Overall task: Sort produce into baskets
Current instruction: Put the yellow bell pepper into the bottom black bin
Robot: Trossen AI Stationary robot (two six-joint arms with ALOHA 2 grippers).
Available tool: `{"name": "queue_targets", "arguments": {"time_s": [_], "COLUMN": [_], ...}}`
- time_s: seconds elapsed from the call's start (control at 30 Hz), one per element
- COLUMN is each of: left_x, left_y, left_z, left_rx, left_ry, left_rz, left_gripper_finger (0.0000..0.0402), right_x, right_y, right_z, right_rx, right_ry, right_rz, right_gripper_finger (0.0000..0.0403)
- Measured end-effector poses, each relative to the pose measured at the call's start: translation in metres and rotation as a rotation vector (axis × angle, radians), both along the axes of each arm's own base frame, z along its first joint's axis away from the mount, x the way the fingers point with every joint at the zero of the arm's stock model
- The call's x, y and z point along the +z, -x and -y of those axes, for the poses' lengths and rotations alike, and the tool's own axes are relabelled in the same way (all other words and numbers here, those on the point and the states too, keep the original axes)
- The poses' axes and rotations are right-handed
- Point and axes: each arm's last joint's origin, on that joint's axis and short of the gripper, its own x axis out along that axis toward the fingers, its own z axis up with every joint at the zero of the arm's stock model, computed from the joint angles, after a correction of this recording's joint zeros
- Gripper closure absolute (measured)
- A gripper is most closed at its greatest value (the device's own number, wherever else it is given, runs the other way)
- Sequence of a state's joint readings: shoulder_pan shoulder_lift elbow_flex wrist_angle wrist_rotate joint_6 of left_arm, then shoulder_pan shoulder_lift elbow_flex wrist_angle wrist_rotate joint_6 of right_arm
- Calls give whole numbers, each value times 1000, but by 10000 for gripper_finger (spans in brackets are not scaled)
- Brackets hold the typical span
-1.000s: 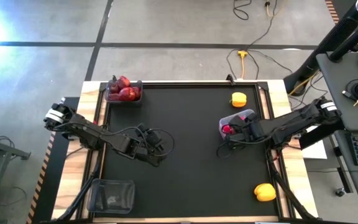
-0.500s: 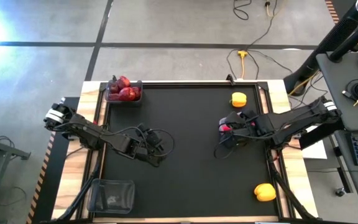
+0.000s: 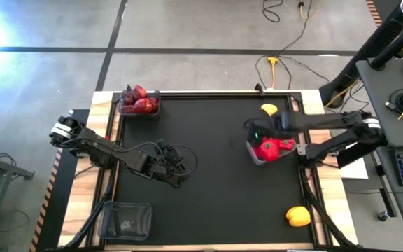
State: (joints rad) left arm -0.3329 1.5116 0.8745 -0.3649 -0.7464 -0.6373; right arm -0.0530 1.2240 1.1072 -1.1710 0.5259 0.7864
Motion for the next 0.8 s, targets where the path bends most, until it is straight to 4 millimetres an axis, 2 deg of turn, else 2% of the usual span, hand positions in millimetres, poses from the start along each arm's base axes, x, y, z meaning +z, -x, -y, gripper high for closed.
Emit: {"name": "queue_targets", "arguments": {"time_s": [0.1, 0.17, 0.3, 0.37, 0.5, 0.67, 0.8], "left_x": [0, 0, 1, 1, 0, -2, -4], "left_y": [0, -1, -1, -1, -1, 1, 2], "left_z": [0, 0, 0, 0, 0, 0, -1], "left_rx": [0, -1, 0, 0, 0, -7, -17], "left_ry": [3, 4, 5, 4, 4, -7, -23], "left_rz": [6, 9, 13, 13, 11, -5, -20], "left_gripper_finger": [174, 174, 174, 174, 173, 173, 173], "right_x": [-8, -17, -38, -49, -64, -70, -77], "right_y": [-1, -2, -8, -14, -18, -13, -4], "right_z": [34, 54, 82, 95, 124, 162, 183], "right_rx": [82, 209, 503, 568, 569, 512, 496], "right_ry": [-52, -82, -128, -176, -299, -374, -424], "right_rz": [-138, -273, -561, -637, -747, -733, -740], "right_gripper_finger": [21, 22, 22, 22, 22, 22, 22]}}
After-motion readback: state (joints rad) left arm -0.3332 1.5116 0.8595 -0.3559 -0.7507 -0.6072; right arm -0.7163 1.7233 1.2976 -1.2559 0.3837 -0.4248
